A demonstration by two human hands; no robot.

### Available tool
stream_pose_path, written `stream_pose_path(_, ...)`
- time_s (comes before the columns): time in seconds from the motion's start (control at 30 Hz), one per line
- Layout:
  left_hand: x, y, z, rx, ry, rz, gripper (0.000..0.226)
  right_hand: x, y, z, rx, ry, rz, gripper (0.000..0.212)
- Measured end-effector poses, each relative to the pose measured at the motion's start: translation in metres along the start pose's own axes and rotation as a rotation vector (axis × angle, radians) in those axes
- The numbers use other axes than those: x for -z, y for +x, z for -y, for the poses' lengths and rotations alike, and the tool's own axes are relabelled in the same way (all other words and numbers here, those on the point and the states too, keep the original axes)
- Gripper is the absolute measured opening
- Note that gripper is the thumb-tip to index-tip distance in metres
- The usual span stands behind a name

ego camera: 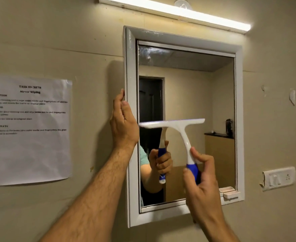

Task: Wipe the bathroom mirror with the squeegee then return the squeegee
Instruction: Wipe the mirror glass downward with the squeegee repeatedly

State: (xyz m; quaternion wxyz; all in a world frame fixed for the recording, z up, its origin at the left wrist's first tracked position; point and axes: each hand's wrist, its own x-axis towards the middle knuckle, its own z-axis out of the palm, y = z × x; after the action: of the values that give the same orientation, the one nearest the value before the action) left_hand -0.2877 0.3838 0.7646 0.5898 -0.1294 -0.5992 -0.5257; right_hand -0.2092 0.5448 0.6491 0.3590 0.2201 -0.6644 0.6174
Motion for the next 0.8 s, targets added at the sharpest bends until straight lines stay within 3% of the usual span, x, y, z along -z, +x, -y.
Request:
stream_pose_path(0.27, 0.000, -0.002, -0.001, -0.006, 0.025, 0.011, 0.040, -0.025, 0.067, 0.053, 0.178, 0.080, -0.036, 0.038)
stream_pose_path(0.8, 0.006, -0.017, 0.011, 0.069, -0.027, 0.071, 0.042, -0.013, 0.027, 0.010, 0.062, -0.069, 0.021, 0.039)
